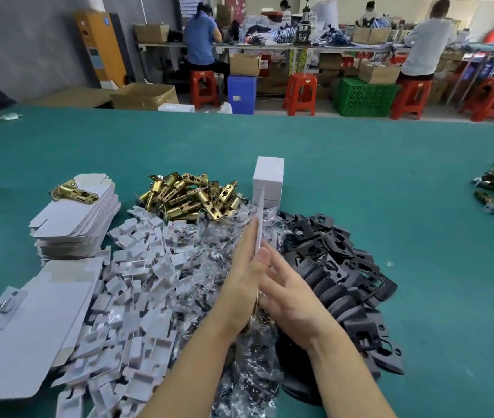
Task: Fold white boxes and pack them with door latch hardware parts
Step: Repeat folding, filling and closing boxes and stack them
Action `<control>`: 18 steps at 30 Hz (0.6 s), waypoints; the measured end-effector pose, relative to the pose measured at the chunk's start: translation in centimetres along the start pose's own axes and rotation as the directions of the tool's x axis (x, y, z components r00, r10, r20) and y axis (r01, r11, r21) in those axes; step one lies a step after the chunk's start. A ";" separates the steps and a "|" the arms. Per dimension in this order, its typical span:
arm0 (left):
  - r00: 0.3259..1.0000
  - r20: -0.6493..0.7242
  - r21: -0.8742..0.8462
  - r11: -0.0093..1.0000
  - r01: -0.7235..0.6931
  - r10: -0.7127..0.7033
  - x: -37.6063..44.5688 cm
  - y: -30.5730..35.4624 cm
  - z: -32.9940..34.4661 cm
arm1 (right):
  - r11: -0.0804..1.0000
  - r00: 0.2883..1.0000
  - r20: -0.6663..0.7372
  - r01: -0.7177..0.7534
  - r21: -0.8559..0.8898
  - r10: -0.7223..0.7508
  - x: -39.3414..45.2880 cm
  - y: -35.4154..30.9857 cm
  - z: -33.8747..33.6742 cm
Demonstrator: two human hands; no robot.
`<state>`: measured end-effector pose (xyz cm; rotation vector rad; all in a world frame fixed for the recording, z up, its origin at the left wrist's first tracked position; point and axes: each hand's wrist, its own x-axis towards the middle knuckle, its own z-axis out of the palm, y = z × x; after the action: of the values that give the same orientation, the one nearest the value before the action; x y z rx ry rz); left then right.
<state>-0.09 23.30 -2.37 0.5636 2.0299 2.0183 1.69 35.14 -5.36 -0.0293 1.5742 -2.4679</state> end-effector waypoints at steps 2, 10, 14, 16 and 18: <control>0.997 -0.060 -0.008 0.999 -0.038 0.038 0.1 0.5 -0.6 | 0.997 0.994 -0.078 0.069 -0.021 -0.071 0.0 -0.1 -0.4; 0.965 -0.237 0.222 0.973 -0.057 0.111 -0.6 -1.1 -4.0 | 0.996 0.988 -0.154 0.040 0.077 -0.027 -1.5 -2.2 -0.6; 0.977 -0.145 0.485 0.872 -0.069 0.158 -0.8 -1.2 -3.5 | 0.979 0.991 -0.078 -0.092 0.180 0.107 -1.9 -2.0 0.2; 0.979 -0.162 0.459 0.888 -0.038 0.125 -0.9 -1.3 -3.4 | 0.965 0.984 -0.017 -0.173 0.198 0.179 -2.2 -2.2 0.1; 0.980 -0.178 0.422 0.907 -0.005 0.088 -1.1 -1.1 -3.3 | 0.954 0.974 0.027 -0.227 0.194 0.226 -2.5 -2.4 0.1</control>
<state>-0.59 19.83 -3.53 0.5099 2.6204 1.7160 3.69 36.50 -2.90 0.1678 1.2471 -2.4238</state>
